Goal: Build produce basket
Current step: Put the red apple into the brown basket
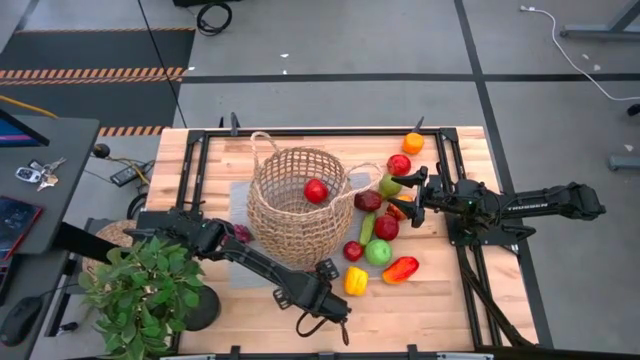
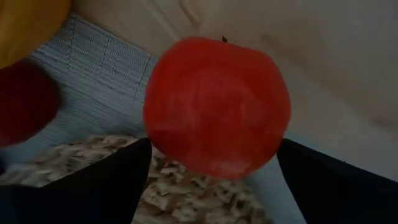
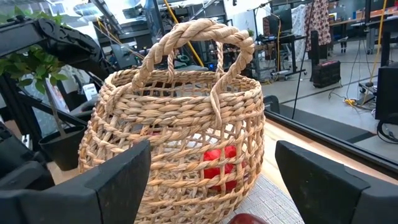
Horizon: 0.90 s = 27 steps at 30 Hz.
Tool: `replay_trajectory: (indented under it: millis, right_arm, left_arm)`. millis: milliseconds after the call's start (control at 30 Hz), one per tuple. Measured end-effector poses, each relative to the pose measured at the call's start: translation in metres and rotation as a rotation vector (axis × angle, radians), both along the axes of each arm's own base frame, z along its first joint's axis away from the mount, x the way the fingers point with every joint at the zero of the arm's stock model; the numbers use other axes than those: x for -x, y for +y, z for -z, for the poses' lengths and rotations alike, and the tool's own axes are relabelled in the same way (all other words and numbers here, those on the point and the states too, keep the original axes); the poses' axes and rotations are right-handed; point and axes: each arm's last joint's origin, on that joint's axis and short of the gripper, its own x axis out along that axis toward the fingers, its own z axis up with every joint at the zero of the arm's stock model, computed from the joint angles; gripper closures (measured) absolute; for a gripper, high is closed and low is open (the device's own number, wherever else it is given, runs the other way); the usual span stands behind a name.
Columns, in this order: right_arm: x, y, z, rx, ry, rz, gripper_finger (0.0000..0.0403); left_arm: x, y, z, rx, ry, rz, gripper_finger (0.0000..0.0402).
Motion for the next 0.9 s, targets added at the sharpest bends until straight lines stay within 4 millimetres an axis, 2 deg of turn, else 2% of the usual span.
replay_trajectory:
  millis: [367,767,900]
  right_arm:
    - [0.0,0.0,0.0,0.0,0.0,0.0,0.0055]
    - [0.0,0.0,0.0,0.0,0.0,0.0,0.0055]
    - [0.0,0.0,0.0,0.0,0.0,0.0,0.0055]
  left_arm:
    - [-0.0041,0.0038,0.0001,0.038,-0.09,-0.281,0.0047]
    - [-0.0071,0.0007,-0.0002,0.109,-0.098,-0.293,0.0047]
    - [-0.0097,-0.0018,-0.0002,0.167,-0.119,-0.354,0.0047]
